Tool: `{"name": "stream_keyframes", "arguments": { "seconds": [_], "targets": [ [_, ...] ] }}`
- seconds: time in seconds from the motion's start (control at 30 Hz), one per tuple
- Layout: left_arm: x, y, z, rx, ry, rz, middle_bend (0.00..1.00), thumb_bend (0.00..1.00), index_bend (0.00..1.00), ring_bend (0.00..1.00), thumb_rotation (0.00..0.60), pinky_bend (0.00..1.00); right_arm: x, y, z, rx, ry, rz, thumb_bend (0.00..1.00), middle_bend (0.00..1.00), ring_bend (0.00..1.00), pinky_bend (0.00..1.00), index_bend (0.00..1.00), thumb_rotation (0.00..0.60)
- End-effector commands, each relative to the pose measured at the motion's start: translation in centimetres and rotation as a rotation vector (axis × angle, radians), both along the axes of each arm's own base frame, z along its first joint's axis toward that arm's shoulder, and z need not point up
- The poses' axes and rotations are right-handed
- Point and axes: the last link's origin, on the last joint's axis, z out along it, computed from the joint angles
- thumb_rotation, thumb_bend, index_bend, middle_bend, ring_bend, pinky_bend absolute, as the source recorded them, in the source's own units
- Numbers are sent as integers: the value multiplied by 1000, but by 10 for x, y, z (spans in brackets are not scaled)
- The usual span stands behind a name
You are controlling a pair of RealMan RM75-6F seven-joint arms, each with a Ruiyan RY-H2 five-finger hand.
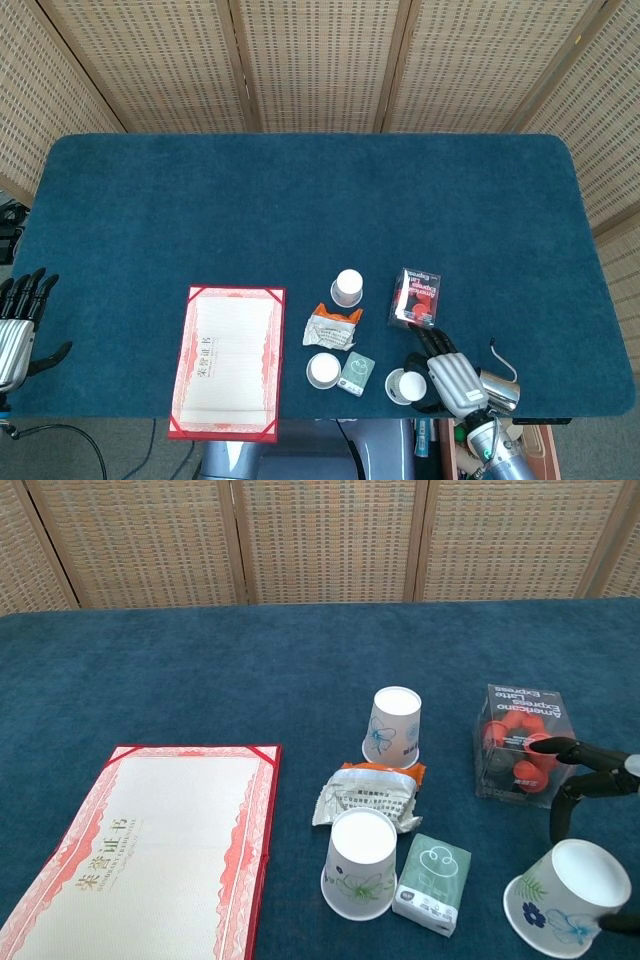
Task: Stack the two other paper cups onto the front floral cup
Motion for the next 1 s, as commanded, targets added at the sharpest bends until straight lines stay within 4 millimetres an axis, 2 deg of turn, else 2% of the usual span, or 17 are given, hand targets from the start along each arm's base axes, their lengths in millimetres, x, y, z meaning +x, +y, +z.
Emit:
{"name": "stream_keyframes", "arguments": {
  "seconds": [0.03, 0.27, 0.43, 0.77, 1.0],
  "targets": [
    [0, 0, 0, -1, 0, 1, 0, 225, 0, 0, 600, 0, 0, 0, -1, 3, 3, -1, 96, 19, 0, 0, 488, 600],
    [0, 0, 0, -2, -1, 1, 0, 225, 0, 0, 600, 0, 2, -1, 0, 0, 4, 2, 96, 31, 0, 0, 498, 600],
    [0, 0, 1, 1, -2, 0, 0, 225, 0, 0, 600, 0, 11, -10, 13, -38, 7, 34, 96, 42, 0, 0, 502, 600],
    [1, -1, 0, 0, -1, -5, 0, 226, 0, 0, 600, 0, 27, -46, 50, -149, 28, 54, 96, 39, 0, 0, 502, 600],
    [2, -1, -1, -2, 1, -9, 0, 226, 0, 0, 600, 0, 44, -63, 65, -173, 26, 78, 96, 39, 0, 0, 503, 600]
  ]
}}
